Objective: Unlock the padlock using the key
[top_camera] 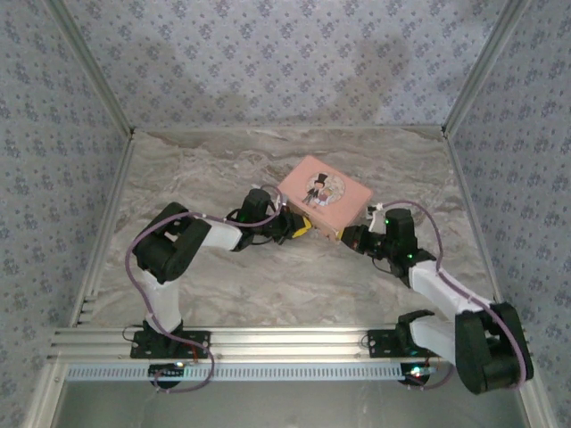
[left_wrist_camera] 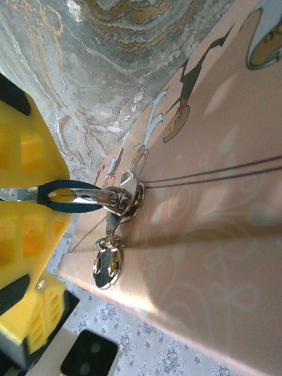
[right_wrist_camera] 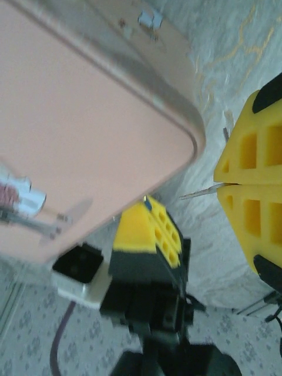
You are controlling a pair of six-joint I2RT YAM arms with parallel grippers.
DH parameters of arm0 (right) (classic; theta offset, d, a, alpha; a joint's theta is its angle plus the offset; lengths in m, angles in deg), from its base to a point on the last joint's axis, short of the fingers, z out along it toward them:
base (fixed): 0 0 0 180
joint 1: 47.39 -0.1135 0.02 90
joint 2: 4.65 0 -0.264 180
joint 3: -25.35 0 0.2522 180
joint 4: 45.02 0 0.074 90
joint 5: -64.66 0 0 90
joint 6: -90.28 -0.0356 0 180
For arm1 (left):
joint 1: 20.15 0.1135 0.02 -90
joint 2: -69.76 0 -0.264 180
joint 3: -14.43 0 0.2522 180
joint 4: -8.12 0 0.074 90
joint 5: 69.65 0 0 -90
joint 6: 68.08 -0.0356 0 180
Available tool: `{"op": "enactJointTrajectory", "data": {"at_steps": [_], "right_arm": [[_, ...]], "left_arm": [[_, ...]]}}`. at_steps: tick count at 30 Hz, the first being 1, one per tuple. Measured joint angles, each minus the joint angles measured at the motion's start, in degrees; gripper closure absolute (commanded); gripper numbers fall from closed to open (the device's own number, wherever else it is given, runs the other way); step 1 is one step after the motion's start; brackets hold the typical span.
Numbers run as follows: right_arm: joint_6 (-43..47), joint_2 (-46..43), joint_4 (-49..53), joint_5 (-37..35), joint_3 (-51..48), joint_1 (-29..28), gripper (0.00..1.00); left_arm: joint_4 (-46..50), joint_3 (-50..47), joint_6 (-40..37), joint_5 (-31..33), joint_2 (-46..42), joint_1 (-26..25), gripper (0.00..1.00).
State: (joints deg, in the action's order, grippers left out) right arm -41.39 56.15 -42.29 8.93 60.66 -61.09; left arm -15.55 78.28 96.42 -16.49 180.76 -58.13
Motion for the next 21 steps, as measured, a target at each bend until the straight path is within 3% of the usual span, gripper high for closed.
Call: {"op": "enactJointTrajectory", "data": {"at_steps": [11, 21], "right_arm": [[-12.70, -7.26, -9.66, -8.63, -10.27, -9.11, 1.00], [-18.51, 0.96, -22.27, -15.28, -13.05, -9.49, 1.00]], "left_arm": [[-10.99, 1.11, 6.93, 0.50, 5.27, -2.58, 0.95], [-12.66, 1.42, 9.84, 0.87, 5.79, -3.41, 0.95]]}}
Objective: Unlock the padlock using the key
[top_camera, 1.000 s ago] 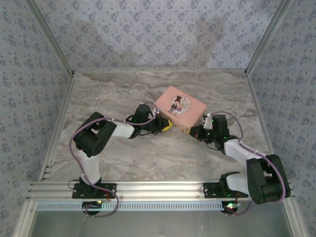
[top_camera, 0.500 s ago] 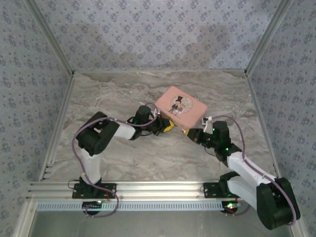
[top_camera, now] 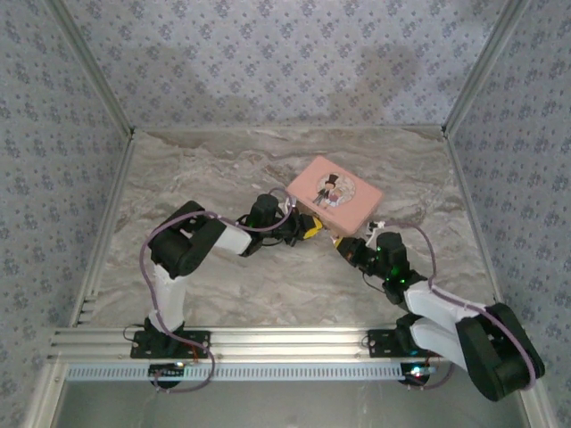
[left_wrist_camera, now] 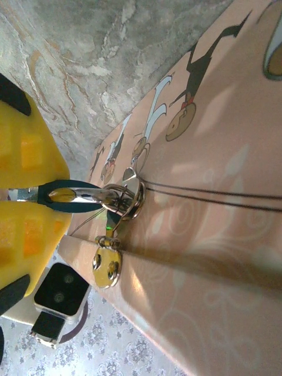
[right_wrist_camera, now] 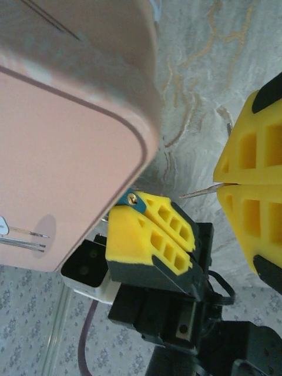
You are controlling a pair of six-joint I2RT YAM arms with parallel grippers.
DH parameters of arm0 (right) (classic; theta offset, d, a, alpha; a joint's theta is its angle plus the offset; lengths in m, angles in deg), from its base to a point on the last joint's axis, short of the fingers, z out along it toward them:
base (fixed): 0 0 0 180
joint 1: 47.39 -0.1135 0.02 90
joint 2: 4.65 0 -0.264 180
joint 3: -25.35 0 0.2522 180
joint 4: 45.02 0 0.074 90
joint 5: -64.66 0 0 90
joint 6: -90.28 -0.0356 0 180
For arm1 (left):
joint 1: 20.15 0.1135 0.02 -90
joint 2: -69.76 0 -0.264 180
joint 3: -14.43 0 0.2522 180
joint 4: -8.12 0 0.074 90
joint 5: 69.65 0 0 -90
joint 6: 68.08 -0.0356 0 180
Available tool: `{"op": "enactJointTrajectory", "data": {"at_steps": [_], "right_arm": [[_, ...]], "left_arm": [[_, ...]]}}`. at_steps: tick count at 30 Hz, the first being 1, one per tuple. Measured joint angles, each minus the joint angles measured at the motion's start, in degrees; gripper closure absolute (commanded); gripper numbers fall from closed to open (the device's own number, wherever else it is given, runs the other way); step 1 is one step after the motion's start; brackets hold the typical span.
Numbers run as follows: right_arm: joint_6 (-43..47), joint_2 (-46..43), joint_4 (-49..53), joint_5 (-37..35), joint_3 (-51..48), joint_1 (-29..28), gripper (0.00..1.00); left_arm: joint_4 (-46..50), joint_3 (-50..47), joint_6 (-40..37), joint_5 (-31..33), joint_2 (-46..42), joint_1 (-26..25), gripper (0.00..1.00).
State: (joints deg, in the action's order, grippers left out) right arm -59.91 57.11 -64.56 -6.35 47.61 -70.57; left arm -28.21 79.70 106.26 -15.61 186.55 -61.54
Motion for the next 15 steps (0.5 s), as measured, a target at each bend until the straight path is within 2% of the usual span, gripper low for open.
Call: {"op": "enactJointTrajectory", "data": {"at_steps": [5, 15], "right_arm": [[-2.23, 6.93, -7.28, 0.04, 0.02, -0.02, 1.00], [-5.01, 14.88, -17.09, 0.35, 0.31, -0.02, 1.00]], "left_arm": [[0.02, 0.11, 0.70, 0.00, 0.00, 0.00, 0.95], [-1.01, 0.13, 1.70, -0.02, 0.44, -0.02, 0.95]]}}
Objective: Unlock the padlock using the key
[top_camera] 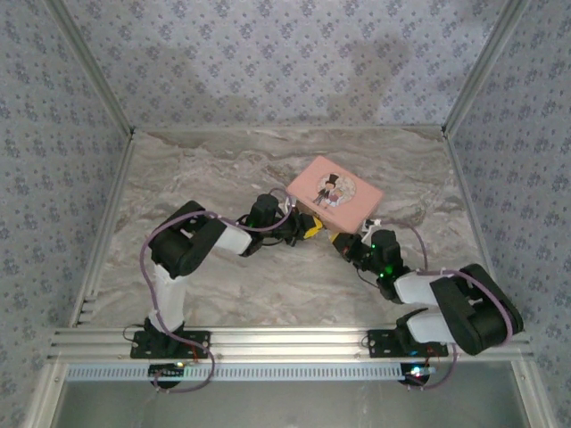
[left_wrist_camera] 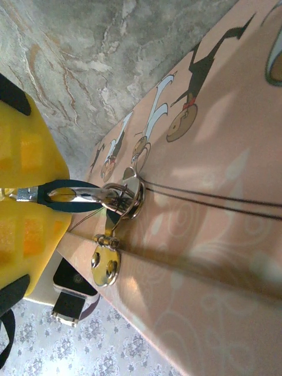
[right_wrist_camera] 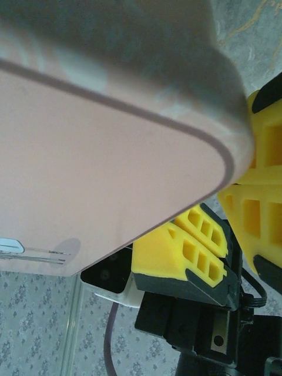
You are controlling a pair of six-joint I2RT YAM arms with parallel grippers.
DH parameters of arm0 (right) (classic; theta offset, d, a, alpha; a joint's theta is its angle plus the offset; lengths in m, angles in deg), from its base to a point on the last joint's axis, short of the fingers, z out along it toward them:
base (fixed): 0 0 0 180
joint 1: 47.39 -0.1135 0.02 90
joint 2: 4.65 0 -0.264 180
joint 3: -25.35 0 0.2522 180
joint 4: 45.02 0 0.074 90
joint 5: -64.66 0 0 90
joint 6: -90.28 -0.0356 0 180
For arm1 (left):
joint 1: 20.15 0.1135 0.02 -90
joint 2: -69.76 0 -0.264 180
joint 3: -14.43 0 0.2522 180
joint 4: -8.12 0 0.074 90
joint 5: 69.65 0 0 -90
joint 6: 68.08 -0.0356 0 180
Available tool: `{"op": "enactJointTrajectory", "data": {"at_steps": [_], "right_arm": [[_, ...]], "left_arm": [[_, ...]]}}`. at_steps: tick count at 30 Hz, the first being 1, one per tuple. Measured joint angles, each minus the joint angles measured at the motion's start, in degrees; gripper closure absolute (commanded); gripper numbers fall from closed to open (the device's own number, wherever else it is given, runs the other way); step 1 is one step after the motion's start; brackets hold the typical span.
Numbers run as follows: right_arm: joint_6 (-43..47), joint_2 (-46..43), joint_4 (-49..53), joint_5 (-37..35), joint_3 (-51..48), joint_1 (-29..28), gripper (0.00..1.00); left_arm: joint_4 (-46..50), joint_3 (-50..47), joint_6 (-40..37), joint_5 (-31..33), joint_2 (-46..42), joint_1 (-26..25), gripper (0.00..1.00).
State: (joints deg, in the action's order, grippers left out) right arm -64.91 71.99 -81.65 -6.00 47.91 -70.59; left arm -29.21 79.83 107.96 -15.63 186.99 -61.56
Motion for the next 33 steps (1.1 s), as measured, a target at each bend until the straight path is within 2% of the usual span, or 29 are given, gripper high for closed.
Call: {"op": "enactJointTrajectory", "data": {"at_steps": [13, 33], "right_arm": [[-2.97, 7.17, -9.49, 1.20, 1.11, 0.02, 1.00], [-3.87, 8.83, -11.19, 0.83, 1.11, 0.00, 1.00]], "left_arm": [[-3.48, 0.11, 1.77, 0.26, 1.40, -0.24, 0.95], [-5.75, 0.09, 3.48, 0.85, 2.19, -0.24, 0.95]]}}
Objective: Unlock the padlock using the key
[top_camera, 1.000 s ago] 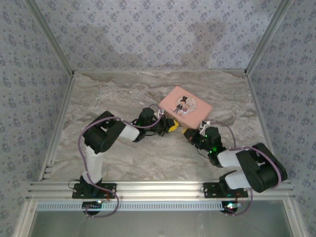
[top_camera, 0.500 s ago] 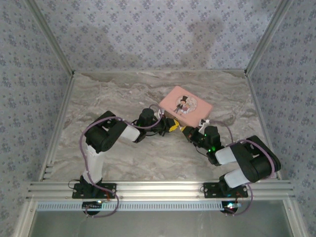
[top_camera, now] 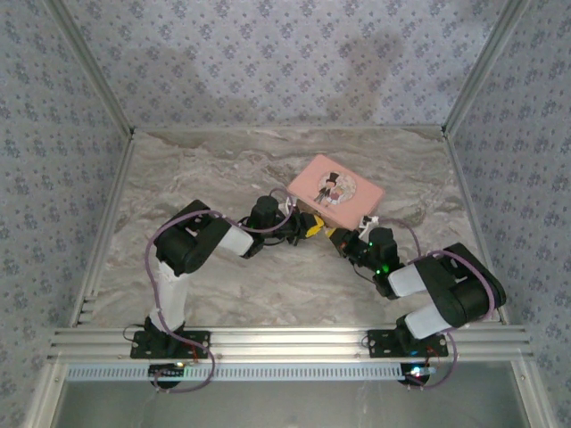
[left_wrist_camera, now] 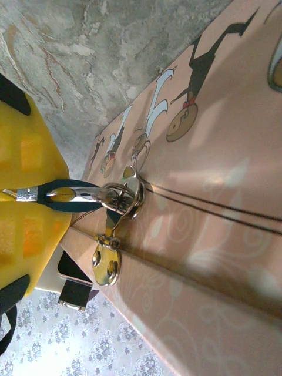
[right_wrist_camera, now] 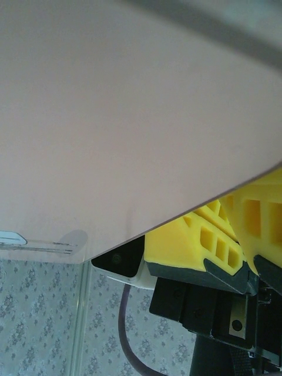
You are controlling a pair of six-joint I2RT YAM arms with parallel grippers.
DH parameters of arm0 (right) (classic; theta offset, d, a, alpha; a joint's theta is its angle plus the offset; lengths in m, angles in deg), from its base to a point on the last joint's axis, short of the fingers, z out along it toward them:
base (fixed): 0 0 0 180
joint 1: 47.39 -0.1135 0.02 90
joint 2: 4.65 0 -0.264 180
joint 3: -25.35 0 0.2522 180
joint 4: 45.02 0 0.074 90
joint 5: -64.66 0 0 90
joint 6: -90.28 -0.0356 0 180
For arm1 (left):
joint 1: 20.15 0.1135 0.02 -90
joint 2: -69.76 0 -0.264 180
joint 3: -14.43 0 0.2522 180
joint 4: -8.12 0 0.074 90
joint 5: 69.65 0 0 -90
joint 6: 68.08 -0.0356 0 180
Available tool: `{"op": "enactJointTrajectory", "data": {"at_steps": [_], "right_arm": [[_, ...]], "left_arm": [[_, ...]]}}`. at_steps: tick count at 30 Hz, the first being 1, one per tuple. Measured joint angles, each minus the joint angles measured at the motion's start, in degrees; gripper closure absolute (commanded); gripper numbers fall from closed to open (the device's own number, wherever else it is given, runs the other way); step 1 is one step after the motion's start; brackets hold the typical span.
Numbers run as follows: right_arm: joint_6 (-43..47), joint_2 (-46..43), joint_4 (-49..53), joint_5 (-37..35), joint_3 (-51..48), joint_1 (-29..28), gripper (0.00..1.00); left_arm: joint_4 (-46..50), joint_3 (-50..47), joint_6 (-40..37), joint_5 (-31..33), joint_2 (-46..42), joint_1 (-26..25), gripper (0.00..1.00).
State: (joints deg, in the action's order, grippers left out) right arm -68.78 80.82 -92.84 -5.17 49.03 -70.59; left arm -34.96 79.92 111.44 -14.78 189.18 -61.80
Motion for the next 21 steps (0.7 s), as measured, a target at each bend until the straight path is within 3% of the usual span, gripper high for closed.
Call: {"op": "enactJointTrajectory", "data": {"at_steps": [21], "right_arm": [[-1.01, 2.32, -0.85, -0.57, 1.70, 0.04, 1.00]], "left_arm": [[-5.14, -0.66, 2.14, 1.49, 1.46, 0.00, 0.95]]}}
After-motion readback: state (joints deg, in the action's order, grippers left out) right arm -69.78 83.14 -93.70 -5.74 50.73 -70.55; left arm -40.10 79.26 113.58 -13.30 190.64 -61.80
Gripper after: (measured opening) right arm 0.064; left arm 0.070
